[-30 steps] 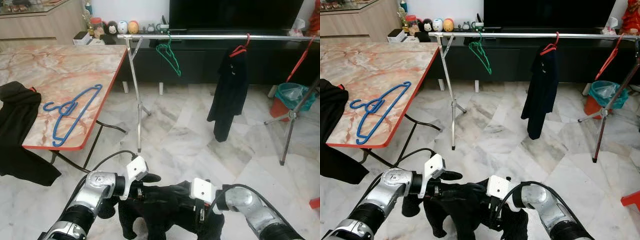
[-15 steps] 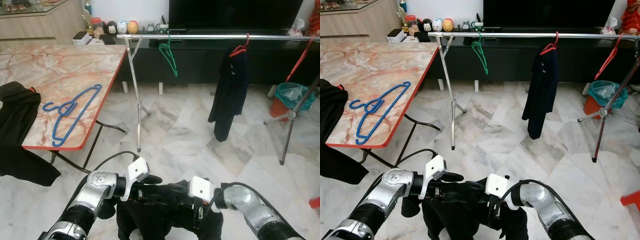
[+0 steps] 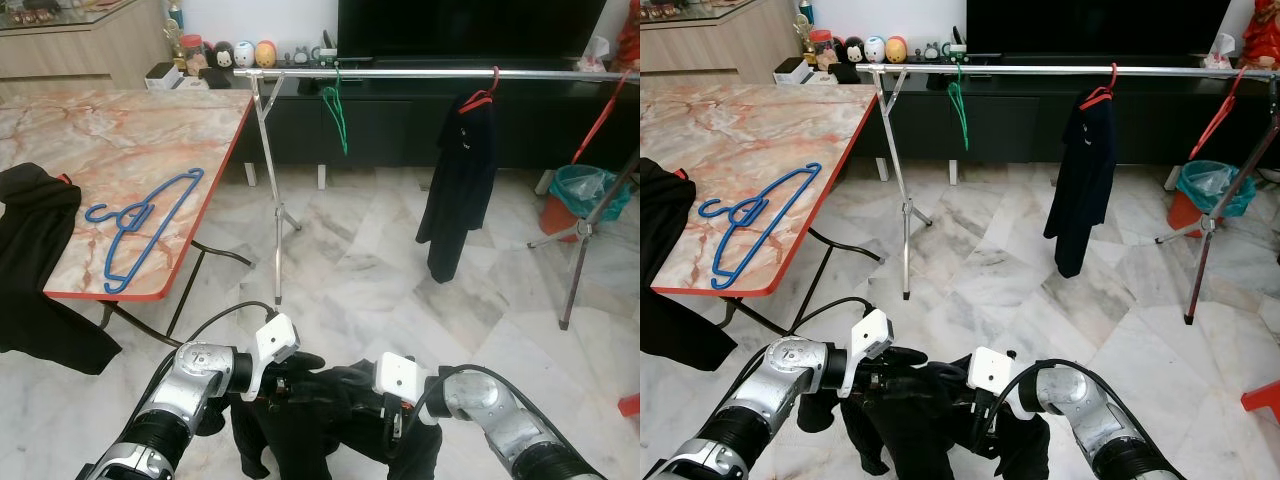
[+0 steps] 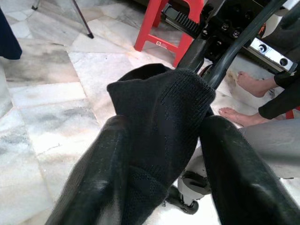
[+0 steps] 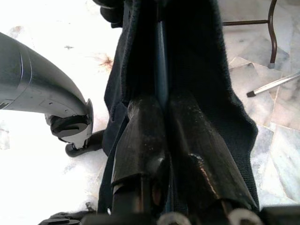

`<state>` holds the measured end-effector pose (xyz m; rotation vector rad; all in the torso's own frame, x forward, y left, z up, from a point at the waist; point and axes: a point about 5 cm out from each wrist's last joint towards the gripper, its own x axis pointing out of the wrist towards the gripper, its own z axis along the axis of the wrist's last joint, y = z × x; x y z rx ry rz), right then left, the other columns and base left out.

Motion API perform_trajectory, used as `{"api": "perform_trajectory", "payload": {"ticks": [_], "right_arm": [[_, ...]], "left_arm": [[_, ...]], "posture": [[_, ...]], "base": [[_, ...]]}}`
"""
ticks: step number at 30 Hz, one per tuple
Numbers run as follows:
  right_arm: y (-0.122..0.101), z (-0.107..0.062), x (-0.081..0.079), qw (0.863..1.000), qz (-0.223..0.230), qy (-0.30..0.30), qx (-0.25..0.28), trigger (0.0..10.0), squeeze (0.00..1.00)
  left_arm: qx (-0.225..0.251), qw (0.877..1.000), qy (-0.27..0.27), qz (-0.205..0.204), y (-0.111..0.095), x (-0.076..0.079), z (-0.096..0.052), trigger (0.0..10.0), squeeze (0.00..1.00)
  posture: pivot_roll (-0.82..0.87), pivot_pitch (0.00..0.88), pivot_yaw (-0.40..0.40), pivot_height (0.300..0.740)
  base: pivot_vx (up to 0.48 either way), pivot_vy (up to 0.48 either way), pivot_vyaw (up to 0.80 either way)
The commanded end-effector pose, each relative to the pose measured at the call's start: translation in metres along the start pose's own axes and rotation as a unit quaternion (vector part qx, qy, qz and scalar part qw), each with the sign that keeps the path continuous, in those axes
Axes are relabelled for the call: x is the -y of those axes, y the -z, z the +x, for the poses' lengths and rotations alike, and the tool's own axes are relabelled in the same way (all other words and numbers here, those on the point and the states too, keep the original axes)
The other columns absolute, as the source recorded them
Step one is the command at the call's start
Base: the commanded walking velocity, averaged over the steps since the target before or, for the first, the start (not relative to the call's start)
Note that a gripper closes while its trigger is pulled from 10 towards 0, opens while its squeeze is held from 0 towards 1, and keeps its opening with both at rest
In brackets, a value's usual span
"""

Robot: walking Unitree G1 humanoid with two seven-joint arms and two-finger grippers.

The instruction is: Hang hanger

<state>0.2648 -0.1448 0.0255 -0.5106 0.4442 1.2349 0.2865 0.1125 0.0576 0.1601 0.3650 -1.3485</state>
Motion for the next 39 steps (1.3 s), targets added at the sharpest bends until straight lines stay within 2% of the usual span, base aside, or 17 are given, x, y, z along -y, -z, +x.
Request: {"api": "perform_trajectory", "payload": {"ticks": [1,17,34,39], "right_arm": [[-0.008,-0.001,0.008,1.000,-0.006,0.011,0.014,0.0,0.00],[-0.007,-0.003,0.008,1.000,-0.006,0.013,0.013,0.0,0.00],[0.006,-0.011,0.006,1.000,-0.003,0.018,-0.014,0.0,0.00],[0.013,-0.020,0.008,0.999,-0.005,0.024,-0.030,0.0,0.00]], "left_arm": [[-0.004,1.000,0.001,0.001,0.002,0.001,0.000,0.0,0.00],[0.001,1.000,-0.003,-0.001,0.002,0.000,0.000,0.0,0.00],[-0.008,1.000,0.005,0.000,0.003,-0.001,-0.007,0.0,0.00],[-0.034,0.999,0.000,0.015,0.006,-0.003,-0.012,0.0,0.00]], "posture": [[-0.01,0.011,0.038,0.740],[-0.01,0.010,0.039,0.740],[-0.01,0.010,0.041,0.740],[-0.01,0.007,0.041,0.740]], "base": [[0.000,0.000,0.00],[0.000,0.000,0.00],[0.000,0.000,0.00],[0.000,0.000,0.00]]}}
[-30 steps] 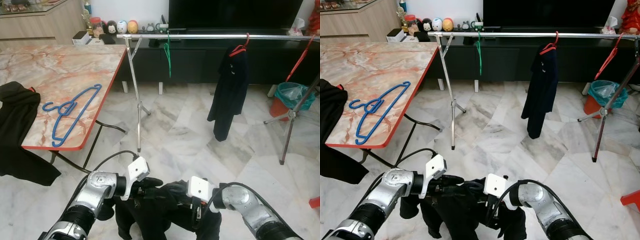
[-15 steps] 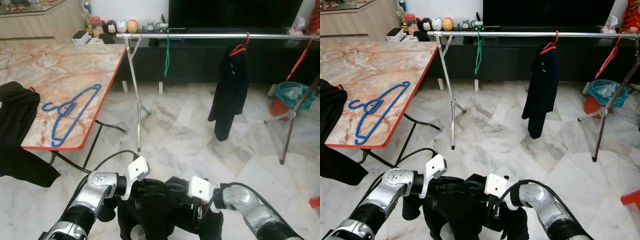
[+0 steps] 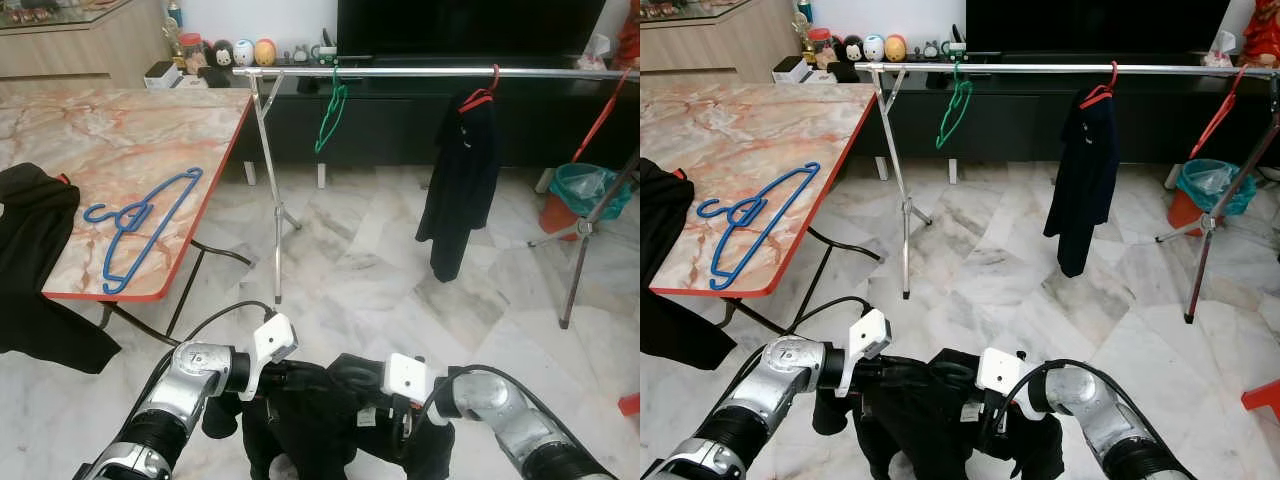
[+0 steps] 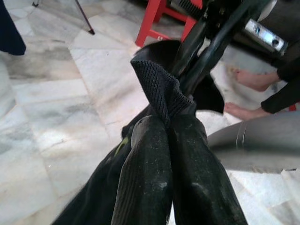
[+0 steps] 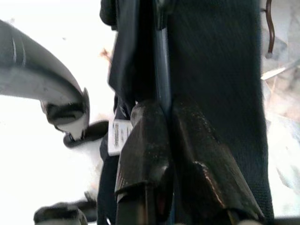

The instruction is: Hang hanger

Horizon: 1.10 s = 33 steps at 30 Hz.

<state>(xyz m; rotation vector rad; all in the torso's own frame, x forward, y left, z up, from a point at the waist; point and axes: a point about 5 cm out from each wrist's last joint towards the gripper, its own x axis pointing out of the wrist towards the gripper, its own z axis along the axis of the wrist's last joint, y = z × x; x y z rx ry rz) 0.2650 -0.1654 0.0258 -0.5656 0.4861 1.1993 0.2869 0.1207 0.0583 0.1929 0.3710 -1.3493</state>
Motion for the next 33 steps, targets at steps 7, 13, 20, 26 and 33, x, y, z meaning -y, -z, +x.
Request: {"api": "perform_trajectory", "payload": {"ticks": [7,13,20,26,33], "right_arm": [[0.008,-0.011,-0.001,1.000,-0.009,-0.002,-0.013,0.0,0.00],[0.014,-0.017,-0.006,0.999,-0.012,-0.014,-0.026,0.0,0.00],[0.018,-0.020,-0.009,0.999,-0.013,-0.015,-0.035,0.0,0.00],[0.025,-0.029,-0.004,0.999,-0.008,0.008,-0.053,0.0,0.00],[0.040,-0.036,0.002,0.992,-0.019,0.042,-0.114,0.0,0.00]], "left_arm": [[-0.061,0.997,-0.032,0.032,0.010,-0.007,-0.010,0.0,0.00],[-0.084,0.989,-0.096,0.067,0.011,-0.019,-0.017,0.0,0.00],[-0.096,0.983,-0.127,0.086,0.012,-0.024,-0.019,0.0,0.00],[-0.128,0.983,-0.099,0.088,0.024,-0.020,-0.025,0.0,0.00],[-0.138,0.987,-0.047,0.062,0.029,-0.014,-0.034,0.0,0.00]], "posture": [[-0.01,0.008,0.041,0.740],[-0.01,0.006,0.043,0.740],[-0.01,0.005,0.045,0.740],[-0.01,0.005,0.046,0.740],[-0.01,0.007,0.046,0.740]], "base": [[0.000,0.000,0.00],[0.000,0.000,0.00],[0.000,0.000,0.00],[0.000,0.000,0.00],[0.000,0.000,0.00]]}}
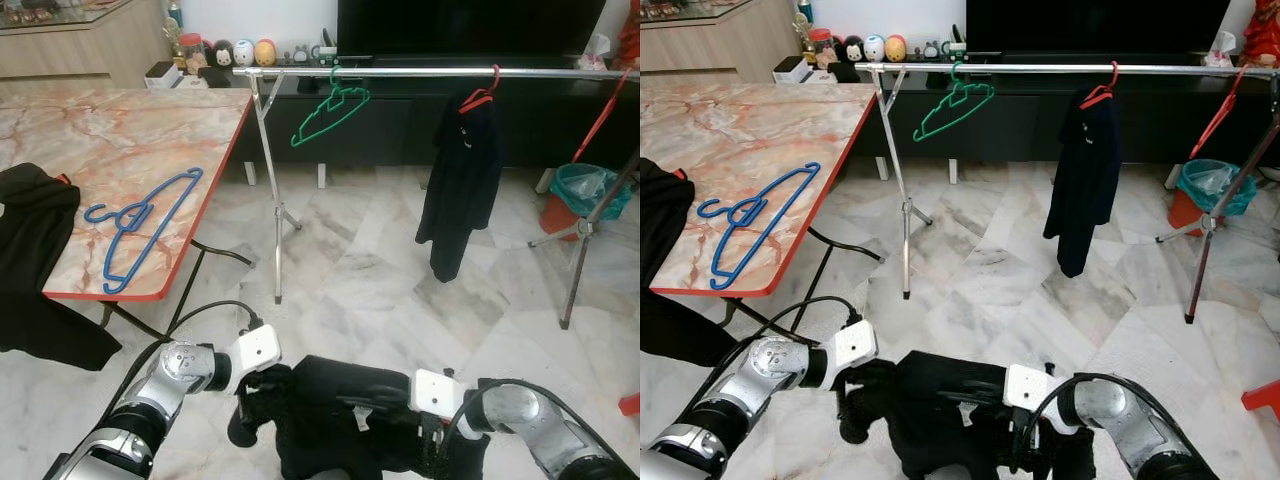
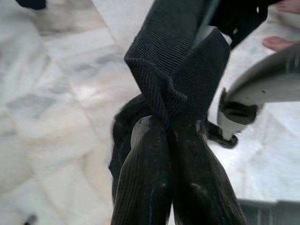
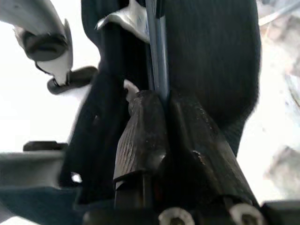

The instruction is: Hang hanger

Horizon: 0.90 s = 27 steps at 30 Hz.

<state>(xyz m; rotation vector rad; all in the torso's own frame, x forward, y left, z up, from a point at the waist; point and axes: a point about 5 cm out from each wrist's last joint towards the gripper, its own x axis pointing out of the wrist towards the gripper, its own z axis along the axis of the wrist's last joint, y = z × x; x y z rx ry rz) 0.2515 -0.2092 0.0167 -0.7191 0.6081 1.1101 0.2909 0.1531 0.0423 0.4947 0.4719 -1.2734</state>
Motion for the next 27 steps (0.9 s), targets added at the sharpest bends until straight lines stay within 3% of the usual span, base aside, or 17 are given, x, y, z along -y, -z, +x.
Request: {"api": "perform_trajectory", "payload": {"ticks": [1,5,10,15,18,22,27], "right_arm": [[0.007,-0.005,0.005,1.000,-0.004,0.016,-0.024,0.0,0.00],[0.012,-0.004,0.007,0.998,-0.011,0.038,-0.049,0.0,0.00],[-0.001,-0.003,0.009,0.999,0.020,0.040,0.017,0.0,0.00],[0.001,-0.007,0.015,0.998,0.010,0.059,0.009,0.0,0.00],[-0.004,-0.012,0.016,0.998,0.018,0.049,0.040,0.0,0.00],[-0.005,-0.016,0.013,0.999,0.019,0.028,0.042,0.0,0.00],[0.000,-0.016,0.006,0.999,0.022,0.007,0.033,0.0,0.00]], "left_arm": [[-0.015,1.000,-0.003,-0.009,0.007,-0.002,-0.010,0.0,0.00],[-0.008,1.000,0.018,-0.018,0.006,-0.001,-0.012,0.0,0.00],[-0.030,0.999,-0.010,0.008,0.008,-0.005,-0.013,0.0,0.00],[-0.046,0.999,-0.003,0.016,0.012,-0.003,-0.012,0.0,0.00],[-0.068,0.994,-0.069,0.050,0.014,-0.009,-0.011,0.0,0.00],[-0.085,0.985,-0.136,0.057,0.018,-0.015,-0.011,0.0,0.00],[-0.110,0.961,-0.241,0.075,0.020,-0.028,-0.017,0.0,0.00]], "posture": [[-0.01,0.007,0.046,0.740],[-0.01,0.006,0.046,0.740],[-0.01,0.006,0.048,0.740],[-0.01,0.005,0.050,0.740],[-0.01,0.005,0.051,0.740],[-0.02,0.006,0.052,0.740],[-0.02,0.007,0.052,0.740]], "base": [[0.000,0.000,0.00],[0.000,0.000,0.00],[0.000,0.000,0.00],[0.000,0.000,0.00],[0.000,0.000,0.00],[0.000,0.000,0.00],[0.000,0.000,0.00]]}}
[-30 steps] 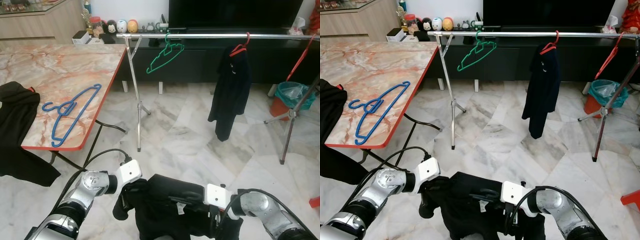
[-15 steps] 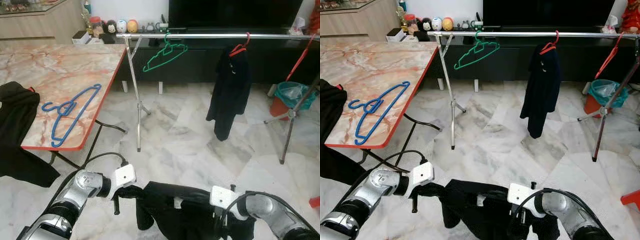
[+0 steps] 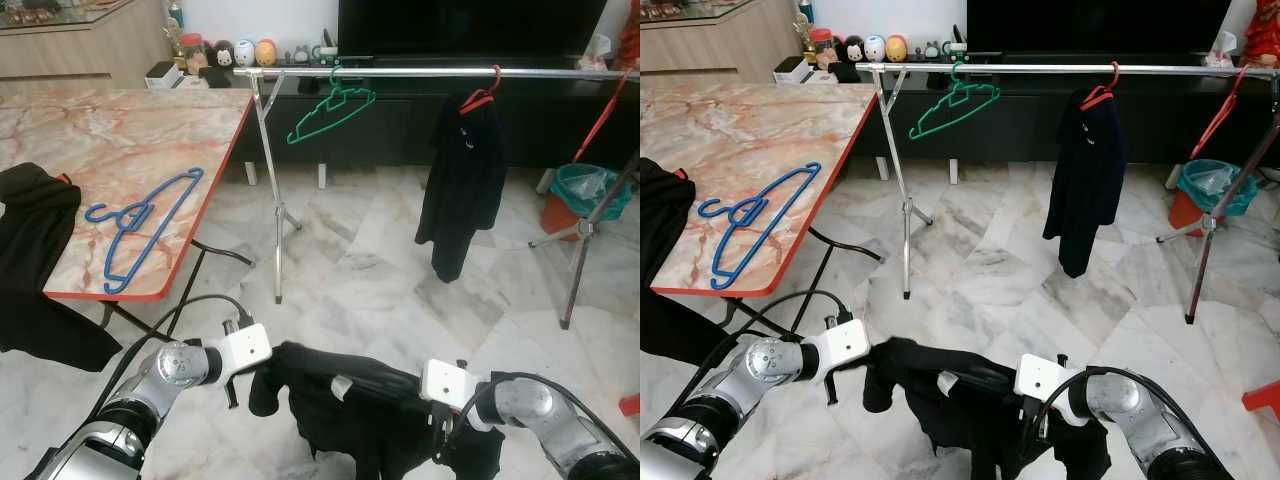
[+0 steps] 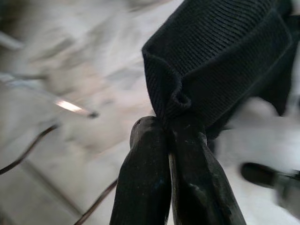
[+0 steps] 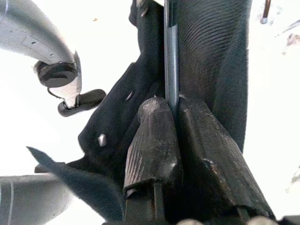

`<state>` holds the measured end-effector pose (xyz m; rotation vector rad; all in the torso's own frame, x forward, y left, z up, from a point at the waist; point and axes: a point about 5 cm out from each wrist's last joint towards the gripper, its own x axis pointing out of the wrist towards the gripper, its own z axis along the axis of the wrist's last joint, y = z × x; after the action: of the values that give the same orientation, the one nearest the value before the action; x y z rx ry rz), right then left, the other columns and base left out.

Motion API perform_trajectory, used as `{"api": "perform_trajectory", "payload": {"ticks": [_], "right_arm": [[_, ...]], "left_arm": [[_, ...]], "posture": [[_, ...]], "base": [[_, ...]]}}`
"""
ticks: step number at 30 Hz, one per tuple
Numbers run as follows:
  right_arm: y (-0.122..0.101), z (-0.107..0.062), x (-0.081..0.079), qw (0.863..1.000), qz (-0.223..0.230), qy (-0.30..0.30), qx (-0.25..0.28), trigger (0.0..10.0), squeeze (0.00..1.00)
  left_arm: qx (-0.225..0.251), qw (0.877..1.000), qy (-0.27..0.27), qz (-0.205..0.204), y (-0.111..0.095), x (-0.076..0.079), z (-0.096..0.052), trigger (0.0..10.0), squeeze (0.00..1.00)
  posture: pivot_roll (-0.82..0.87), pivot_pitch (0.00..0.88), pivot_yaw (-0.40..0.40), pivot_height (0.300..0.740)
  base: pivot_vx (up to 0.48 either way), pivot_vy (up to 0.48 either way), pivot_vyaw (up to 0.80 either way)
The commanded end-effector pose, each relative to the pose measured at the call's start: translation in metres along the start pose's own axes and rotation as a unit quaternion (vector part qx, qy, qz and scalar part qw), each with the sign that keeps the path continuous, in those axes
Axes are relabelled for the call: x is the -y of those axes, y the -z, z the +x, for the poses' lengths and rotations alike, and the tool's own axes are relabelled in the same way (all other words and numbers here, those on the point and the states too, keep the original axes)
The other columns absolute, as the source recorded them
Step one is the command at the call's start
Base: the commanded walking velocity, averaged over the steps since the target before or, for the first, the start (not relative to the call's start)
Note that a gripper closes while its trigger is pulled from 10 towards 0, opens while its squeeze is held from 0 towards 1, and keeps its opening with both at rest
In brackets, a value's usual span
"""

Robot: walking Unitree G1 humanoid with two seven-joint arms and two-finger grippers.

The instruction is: Hang hanger

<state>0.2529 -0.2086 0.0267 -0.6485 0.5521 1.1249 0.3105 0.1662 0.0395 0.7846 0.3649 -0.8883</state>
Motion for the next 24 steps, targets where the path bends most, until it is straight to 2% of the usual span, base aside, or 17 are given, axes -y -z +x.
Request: {"api": "perform_trajectory", "payload": {"ticks": [1,4,5,6,9,15,19,23,24], "right_arm": [[0.008,-0.010,-0.001,1.000,0.011,-0.003,-0.013,0.0,0.00],[0.010,-0.011,-0.005,1.000,0.010,-0.018,-0.023,0.0,0.00],[0.010,-0.011,-0.005,1.000,0.010,-0.018,-0.023,0.0,0.00],[0.011,-0.011,-0.006,0.999,0.010,-0.017,-0.027,0.0,0.00],[0.013,-0.011,-0.006,0.999,0.006,-0.009,-0.036,0.0,0.00],[0.009,-0.016,0.006,0.999,0.003,0.041,-0.023,0.0,0.00],[0.008,-0.019,0.012,0.998,0.007,0.067,-0.017,0.0,0.00],[0.007,-0.021,0.014,0.996,0.015,0.093,0.003,0.0,0.00],[0.007,-0.021,0.014,0.996,0.015,0.093,0.003,0.0,0.00]], "left_arm": [[-0.050,0.996,-0.078,-0.001,0.016,-0.015,-0.009,0.0,0.00],[-0.057,0.988,-0.141,-0.014,0.016,-0.028,-0.013,0.0,0.00],[-0.057,0.988,-0.141,-0.014,0.016,-0.028,-0.013,0.0,0.00],[-0.061,0.983,-0.171,-0.016,0.017,-0.035,-0.016,0.0,0.00],[-0.062,0.982,-0.180,-0.009,0.017,-0.038,-0.017,0.0,0.00],[-0.078,0.988,-0.133,-0.015,0.027,-0.022,-0.015,0.0,0.00],[-0.091,0.993,-0.078,-0.016,0.035,-0.004,-0.013,0.0,0.00],[-0.069,0.998,0.000,-0.011,0.036,0.022,-0.008,0.0,0.00],[-0.069,0.998,0.000,-0.011,0.036,0.022,-0.008,0.0,0.00]], "posture": [[-0.02,0.007,0.052,0.740],[-0.02,0.009,0.052,0.740],[-0.02,0.009,0.052,0.740],[-0.02,0.009,0.051,0.740],[-0.02,0.008,0.052,0.740],[-0.02,0.009,0.053,0.740],[-0.02,0.009,0.053,0.740],[-0.02,0.009,0.053,0.740],[-0.02,0.009,0.053,0.740]], "base": [[0.000,0.000,0.00],[0.000,0.000,0.00],[0.000,0.000,0.00],[0.000,0.000,0.00],[0.000,0.000,0.00],[0.000,0.000,0.00],[0.000,0.000,0.00],[0.000,0.000,0.00],[0.000,0.000,0.00]]}}
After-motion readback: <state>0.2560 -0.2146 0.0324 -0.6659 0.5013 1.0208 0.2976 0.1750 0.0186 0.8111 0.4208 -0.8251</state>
